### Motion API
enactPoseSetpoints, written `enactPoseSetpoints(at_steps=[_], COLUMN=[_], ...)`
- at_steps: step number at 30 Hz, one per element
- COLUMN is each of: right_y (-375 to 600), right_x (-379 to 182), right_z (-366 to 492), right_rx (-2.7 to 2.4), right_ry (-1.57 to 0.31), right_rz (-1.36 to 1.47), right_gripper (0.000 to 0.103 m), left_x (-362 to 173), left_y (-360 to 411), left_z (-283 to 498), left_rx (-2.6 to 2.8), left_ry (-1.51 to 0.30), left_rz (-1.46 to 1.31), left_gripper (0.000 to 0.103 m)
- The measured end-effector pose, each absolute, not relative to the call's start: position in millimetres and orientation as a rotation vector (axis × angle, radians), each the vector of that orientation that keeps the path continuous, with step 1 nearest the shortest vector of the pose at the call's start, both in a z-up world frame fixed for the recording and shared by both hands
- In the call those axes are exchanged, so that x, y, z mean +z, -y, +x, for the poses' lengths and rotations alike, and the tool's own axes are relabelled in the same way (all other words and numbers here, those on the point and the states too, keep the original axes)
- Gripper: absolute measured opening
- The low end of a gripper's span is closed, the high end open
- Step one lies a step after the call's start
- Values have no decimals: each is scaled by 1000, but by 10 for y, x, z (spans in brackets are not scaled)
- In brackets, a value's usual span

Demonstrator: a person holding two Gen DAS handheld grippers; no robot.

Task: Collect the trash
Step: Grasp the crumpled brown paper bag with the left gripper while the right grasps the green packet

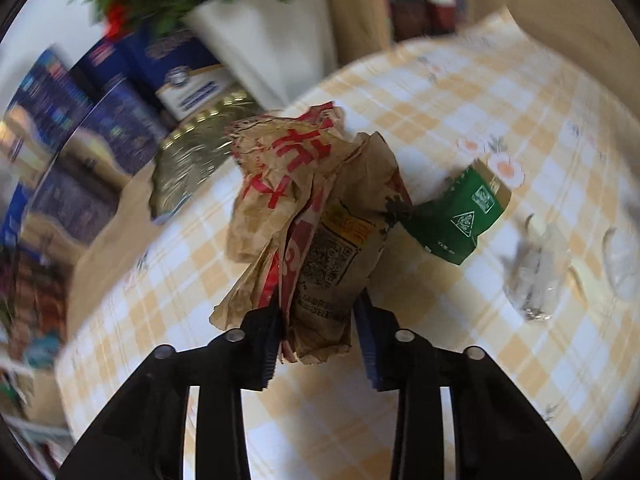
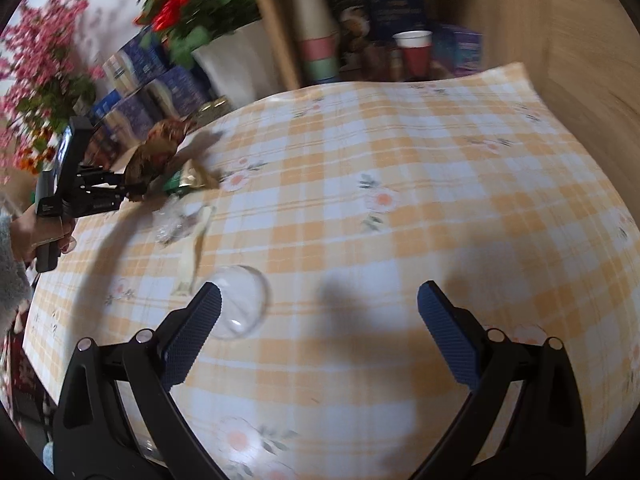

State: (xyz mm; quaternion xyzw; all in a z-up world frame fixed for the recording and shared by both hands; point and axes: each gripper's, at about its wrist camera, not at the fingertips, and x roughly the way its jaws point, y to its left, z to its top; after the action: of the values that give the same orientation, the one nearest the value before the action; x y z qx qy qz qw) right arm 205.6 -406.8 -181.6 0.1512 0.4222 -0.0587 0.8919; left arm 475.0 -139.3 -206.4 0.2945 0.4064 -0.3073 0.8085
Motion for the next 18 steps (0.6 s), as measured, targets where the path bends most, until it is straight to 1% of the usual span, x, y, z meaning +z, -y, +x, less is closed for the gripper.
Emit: enactPoseSetpoints(at_steps=[3,6,10,14,18], right_y=[3916,3686,3353,3019,2836], right_x=[-1768,-1714,-1707,-1892,-2064], right_z=[2341,2735,3266,3902,4327], right_rx=[-40,63,199,205,214], right_ry=[-902,-926,-941,-1014,-1061], right_rz=[286,215,96,-114,-140], right_gripper=[97,97,97,97,97], left_x=[-1960,-1901,-1797,-1681,-1601], left_y=[1049,620,-1,-478,-853], left_z=[4608,4396,3916,3438,2975], left_rx=[-640,-613,-584,-563,-527], left_ry=[-868,-914,-946,-948,-939], left_rz=[476,306,86,-65,-158], left_gripper=[30,30,30,29,29])
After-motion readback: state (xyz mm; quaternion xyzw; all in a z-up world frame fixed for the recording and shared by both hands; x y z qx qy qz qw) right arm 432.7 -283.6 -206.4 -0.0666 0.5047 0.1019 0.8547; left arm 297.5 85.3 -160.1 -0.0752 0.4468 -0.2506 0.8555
